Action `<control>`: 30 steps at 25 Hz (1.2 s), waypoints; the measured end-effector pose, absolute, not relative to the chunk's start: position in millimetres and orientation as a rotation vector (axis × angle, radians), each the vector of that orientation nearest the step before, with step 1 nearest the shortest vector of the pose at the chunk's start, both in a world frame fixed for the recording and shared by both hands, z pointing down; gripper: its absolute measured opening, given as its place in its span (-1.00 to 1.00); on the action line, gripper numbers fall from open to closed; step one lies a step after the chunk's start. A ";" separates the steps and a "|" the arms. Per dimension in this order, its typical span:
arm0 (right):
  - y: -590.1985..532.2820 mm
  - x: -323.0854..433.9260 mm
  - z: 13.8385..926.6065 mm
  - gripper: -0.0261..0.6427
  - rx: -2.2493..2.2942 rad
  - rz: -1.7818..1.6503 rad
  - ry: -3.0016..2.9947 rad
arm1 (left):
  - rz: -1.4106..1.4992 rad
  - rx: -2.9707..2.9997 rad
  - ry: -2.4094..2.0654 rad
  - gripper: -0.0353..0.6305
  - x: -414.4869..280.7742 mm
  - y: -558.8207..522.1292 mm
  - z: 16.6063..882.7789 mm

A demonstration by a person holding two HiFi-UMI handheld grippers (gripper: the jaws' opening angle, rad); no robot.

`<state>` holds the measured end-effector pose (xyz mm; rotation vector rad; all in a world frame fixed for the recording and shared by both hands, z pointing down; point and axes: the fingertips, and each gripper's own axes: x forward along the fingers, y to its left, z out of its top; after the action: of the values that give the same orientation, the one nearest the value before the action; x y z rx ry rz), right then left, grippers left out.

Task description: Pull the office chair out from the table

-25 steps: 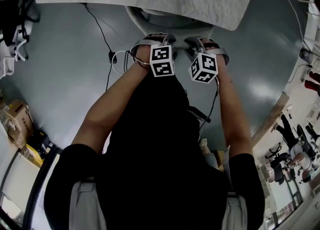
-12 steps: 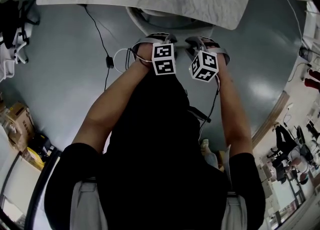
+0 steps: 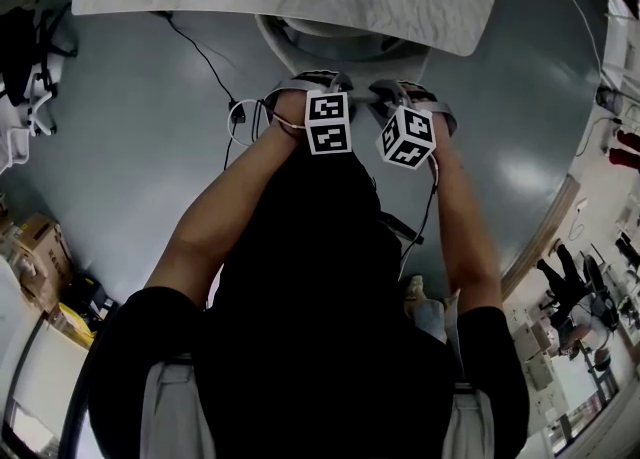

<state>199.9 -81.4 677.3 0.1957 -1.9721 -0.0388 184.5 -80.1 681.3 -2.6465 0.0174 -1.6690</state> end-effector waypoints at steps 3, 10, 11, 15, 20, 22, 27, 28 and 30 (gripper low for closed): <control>-75.9 195.9 678.3 -0.61 0.217 -0.026 -1.969 | -1.672 -2.637 -0.006 -0.65 180.2 -75.0 681.8; -61.8 175.3 678.6 -0.61 0.230 0.013 -1.961 | -1.677 -2.623 -0.060 -0.65 159.6 -62.4 682.1; -58.8 172.1 678.6 -0.61 0.231 0.019 -1.960 | -1.679 -2.620 -0.068 -0.65 156.3 -59.9 682.1; -47.4 160.1 678.9 -0.61 0.248 0.050 -1.962 | -1.680 -2.609 -0.104 -0.65 144.0 -49.6 682.7; -35.9 149.9 678.0 -0.61 0.269 0.069 -1.949 | -1.669 -2.592 -0.145 -0.65 134.1 -39.3 681.4; -32.1 146.7 678.0 -0.62 0.275 0.076 -1.943 | -1.669 -2.582 -0.161 -0.65 130.8 -36.1 681.7; -17.9 141.3 680.7 -0.62 0.295 0.115 -1.949 | -1.674 -2.555 -0.213 -0.64 125.0 -23.3 684.9; -17.0 140.2 680.8 -0.62 0.306 0.119 -1.953 | -1.673 -2.553 -0.214 -0.64 124.0 -22.3 685.3; -15.1 138.6 680.5 -0.62 0.321 0.122 -1.956 | -1.675 -2.550 -0.212 -0.64 122.6 -20.4 685.3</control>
<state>138.6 -15.1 680.5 0.3210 -1.9562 0.1222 122.6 -20.4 685.3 -2.5500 -0.2119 -1.6755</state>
